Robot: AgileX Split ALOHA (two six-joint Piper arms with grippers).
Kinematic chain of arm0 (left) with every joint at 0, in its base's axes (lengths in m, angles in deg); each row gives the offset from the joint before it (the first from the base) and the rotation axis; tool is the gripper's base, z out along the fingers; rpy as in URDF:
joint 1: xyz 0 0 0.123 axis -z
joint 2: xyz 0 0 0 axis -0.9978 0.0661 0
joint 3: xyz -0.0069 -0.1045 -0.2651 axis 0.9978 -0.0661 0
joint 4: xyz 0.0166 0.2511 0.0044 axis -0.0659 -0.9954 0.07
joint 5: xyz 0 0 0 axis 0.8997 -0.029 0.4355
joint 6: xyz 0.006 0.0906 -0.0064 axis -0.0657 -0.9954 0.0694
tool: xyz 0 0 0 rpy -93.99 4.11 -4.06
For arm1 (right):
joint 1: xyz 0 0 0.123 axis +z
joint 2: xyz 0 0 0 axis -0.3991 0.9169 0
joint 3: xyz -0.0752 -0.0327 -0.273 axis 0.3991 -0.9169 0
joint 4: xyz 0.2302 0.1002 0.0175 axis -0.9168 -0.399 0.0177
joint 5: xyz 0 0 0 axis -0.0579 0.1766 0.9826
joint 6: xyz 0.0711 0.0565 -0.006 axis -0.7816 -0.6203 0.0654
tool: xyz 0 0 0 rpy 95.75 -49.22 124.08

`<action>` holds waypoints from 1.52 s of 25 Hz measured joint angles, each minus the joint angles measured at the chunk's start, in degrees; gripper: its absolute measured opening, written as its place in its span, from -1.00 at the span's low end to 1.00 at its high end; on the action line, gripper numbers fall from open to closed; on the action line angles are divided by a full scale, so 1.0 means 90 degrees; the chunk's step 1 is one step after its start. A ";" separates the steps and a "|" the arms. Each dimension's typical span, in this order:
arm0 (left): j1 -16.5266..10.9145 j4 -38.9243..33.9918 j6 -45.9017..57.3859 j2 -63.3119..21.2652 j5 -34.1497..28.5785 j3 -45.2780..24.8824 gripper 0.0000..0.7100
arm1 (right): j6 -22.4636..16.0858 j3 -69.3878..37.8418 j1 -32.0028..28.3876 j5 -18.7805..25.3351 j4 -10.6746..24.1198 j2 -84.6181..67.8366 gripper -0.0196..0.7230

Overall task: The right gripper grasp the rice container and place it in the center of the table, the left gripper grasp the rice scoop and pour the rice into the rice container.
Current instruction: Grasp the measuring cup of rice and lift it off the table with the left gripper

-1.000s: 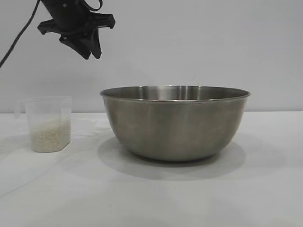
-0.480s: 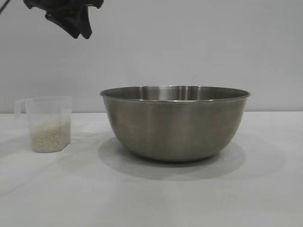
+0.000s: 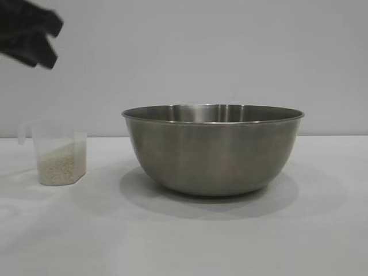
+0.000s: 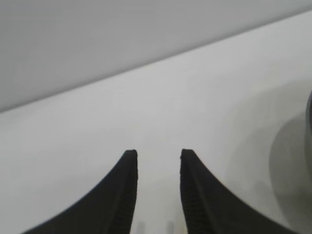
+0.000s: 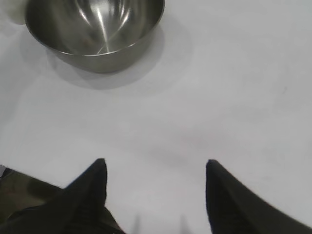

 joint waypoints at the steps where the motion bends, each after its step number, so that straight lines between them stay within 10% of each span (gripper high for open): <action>1: 0.0000 0.0000 0.0063 0.0062 0.0117 -0.0112 -0.53 | 0.0000 -0.0003 0.0000 0.0014 0.0000 -0.0089 0.22; 12: 0.0000 -0.0252 0.0261 0.1875 0.2674 -0.0798 -0.53 | -0.0012 -0.0014 0.0000 0.0026 0.0000 -0.0462 0.07; 38: 0.0000 0.0005 0.0427 0.2751 0.2775 0.0089 -0.53 | -0.0012 -0.0014 0.0000 0.0026 0.0000 -0.0462 0.07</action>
